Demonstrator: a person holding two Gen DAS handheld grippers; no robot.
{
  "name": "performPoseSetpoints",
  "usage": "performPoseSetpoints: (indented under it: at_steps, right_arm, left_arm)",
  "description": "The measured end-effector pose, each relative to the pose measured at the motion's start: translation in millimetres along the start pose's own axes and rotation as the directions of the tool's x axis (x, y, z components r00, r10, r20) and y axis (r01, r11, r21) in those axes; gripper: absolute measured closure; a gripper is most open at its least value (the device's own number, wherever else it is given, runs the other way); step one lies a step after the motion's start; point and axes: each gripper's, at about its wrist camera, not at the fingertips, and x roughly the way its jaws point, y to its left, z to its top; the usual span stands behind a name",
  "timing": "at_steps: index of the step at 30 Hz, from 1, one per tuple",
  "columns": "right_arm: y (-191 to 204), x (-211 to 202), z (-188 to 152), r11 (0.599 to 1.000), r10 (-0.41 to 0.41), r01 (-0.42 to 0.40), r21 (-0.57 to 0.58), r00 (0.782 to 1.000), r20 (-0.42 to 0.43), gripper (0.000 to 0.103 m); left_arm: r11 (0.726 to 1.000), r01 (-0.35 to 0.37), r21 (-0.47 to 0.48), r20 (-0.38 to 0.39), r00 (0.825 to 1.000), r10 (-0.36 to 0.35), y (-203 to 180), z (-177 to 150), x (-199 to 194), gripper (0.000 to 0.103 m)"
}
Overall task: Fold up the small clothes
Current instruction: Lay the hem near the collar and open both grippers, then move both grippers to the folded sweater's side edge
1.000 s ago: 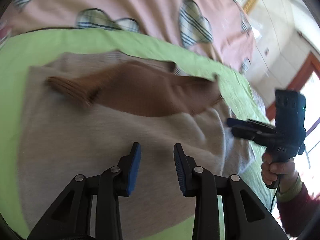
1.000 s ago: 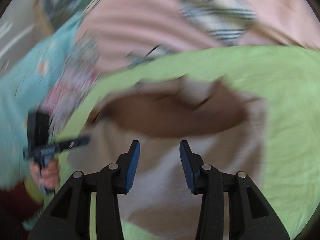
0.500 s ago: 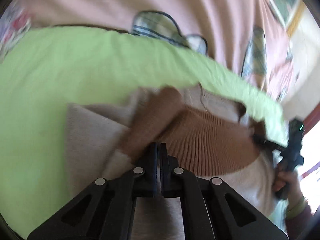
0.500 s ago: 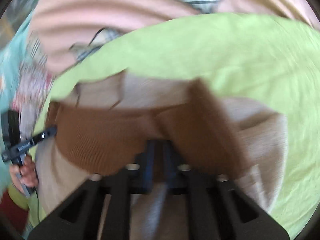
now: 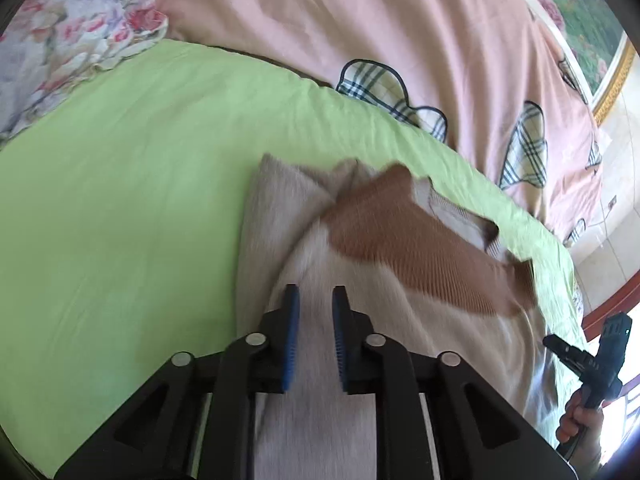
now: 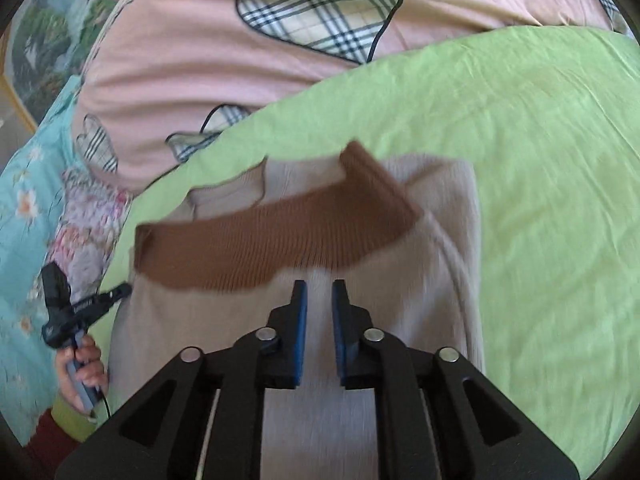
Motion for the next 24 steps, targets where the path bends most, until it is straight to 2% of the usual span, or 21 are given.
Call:
performPoseSetpoints:
  at_steps: [1,3,6,9,11,12,16,20,24]
  right_arm:
    - [-4,-7,-10,1.0,-0.02,0.02,0.003,1.0,-0.001,0.069]
    - [-13,-17,-24,0.996,-0.087,0.087,0.012,0.996,0.008,0.068]
    - [-38,-38,-42,0.991,-0.09,0.085,0.101,0.995,0.044,0.068]
    - [-40,-54,-51,0.987,-0.102,0.091,0.131,0.992,0.078,0.068]
    - [-35,-62,-55,0.987,-0.119,0.107,0.123,0.989,0.09,0.068]
    - [-29,-66,-58,0.987,-0.121,0.11,0.117,0.988,0.097,0.068]
    - [-11,-75,-71,0.992,-0.083,0.072,0.105,0.99,0.113,0.066]
    - [10,-76,-86,0.996,-0.045,0.036,0.081,0.993,0.109,0.056]
    - [30,-73,-100,0.999,-0.011,0.008,0.036,0.997,0.08,0.055]
  left_arm:
    - [1.0,0.003,0.002,-0.003,1.0,-0.003,1,-10,-9,0.081]
    - [1.0,0.006,-0.002,-0.012,1.0,-0.006,-1,-26,-21,0.078]
    - [1.0,0.021,-0.003,-0.022,1.0,-0.021,-6,-57,-43,0.075]
    - [0.999,0.036,-0.018,-0.033,0.999,-0.037,-10,-84,-59,0.071]
    - [0.998,0.047,-0.041,-0.05,0.998,-0.049,-12,-102,-68,0.06]
    - [0.997,0.049,-0.055,-0.057,0.997,-0.052,-13,-110,-70,0.059]
    - [0.992,0.059,-0.11,-0.086,0.994,-0.069,-13,-137,-79,0.055]
    - [0.983,0.053,-0.175,-0.097,0.993,-0.071,-8,-154,-82,0.049]
    - [0.982,0.044,-0.183,-0.095,0.993,-0.063,-11,-160,-83,0.048]
